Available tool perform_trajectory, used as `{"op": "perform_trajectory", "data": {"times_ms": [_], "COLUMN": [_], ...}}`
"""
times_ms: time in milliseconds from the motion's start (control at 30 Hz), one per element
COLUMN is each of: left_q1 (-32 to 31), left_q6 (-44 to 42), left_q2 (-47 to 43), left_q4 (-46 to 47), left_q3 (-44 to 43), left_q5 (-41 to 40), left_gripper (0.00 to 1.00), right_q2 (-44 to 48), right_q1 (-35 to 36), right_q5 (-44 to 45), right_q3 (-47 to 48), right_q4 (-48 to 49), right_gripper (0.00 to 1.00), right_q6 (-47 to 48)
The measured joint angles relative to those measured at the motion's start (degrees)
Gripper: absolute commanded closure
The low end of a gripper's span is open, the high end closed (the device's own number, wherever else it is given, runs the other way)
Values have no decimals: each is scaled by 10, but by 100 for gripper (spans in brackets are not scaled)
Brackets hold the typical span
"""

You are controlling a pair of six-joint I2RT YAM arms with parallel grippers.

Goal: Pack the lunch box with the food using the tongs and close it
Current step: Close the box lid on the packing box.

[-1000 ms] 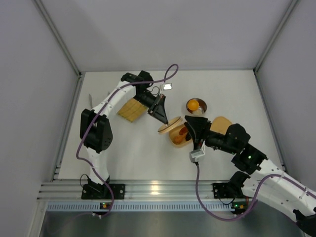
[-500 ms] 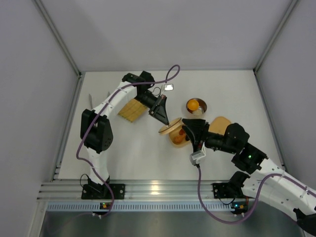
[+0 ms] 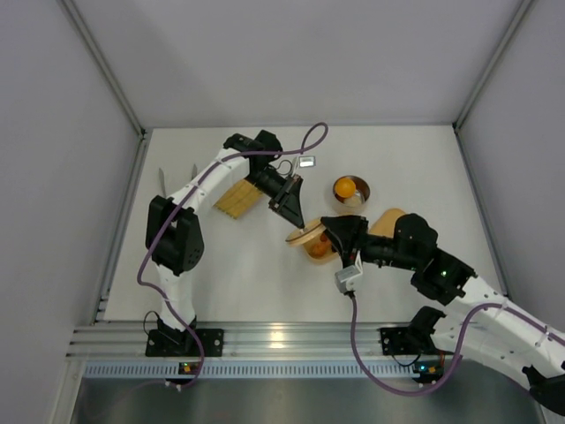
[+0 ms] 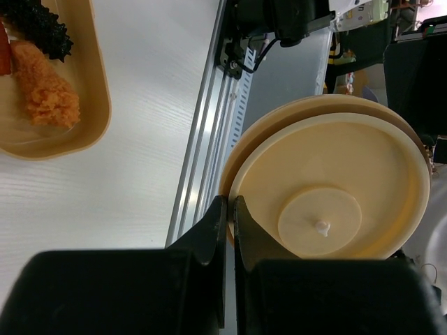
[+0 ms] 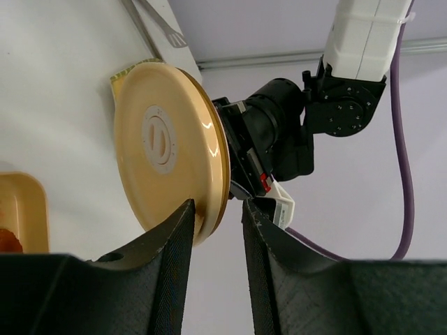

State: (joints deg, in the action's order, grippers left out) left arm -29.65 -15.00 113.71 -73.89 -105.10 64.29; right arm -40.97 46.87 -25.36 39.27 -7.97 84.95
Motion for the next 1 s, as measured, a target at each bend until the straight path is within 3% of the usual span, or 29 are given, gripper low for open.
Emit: {"op": "perform_trajectory", "data": {"times_ms": [133, 267, 400, 533, 567, 667, 833, 900, 1000], "left_q1": [0, 0, 0, 0, 0, 3, 50, 96, 204], "left_q6": [2, 2, 3, 8, 9, 21, 72, 118, 192], "left_q2": [-1, -4, -7, -15, -16, -21, -49, -76, -123], "left_q4": [5, 9, 15, 24, 26, 40, 95, 152, 248], "left_q3": [2, 7, 11, 19, 20, 22, 32, 55, 84], "left_q5": [-7, -18, -23, -24, -25, -30, -47, -57, -74], "left_gripper": [100, 100, 100, 75, 52, 28, 22, 13, 11], "right_q2": [-4, -7, -9, -12, -13, -17, -22, -29, -50], "right_q1": [0, 2, 2, 2, 2, 3, 3, 2, -8], "right_q5": [0, 1, 7, 11, 13, 25, 60, 81, 108], "right_q3": [2, 3, 10, 18, 22, 37, 63, 81, 116], "right_q4": [-19, -26, -32, -36, -37, -39, -41, -43, -55], "right_gripper": [75, 97, 100, 100, 100, 100, 100, 100, 100], "right_q6": [4, 5, -3, -27, -35, -72, -148, -184, -252]}}
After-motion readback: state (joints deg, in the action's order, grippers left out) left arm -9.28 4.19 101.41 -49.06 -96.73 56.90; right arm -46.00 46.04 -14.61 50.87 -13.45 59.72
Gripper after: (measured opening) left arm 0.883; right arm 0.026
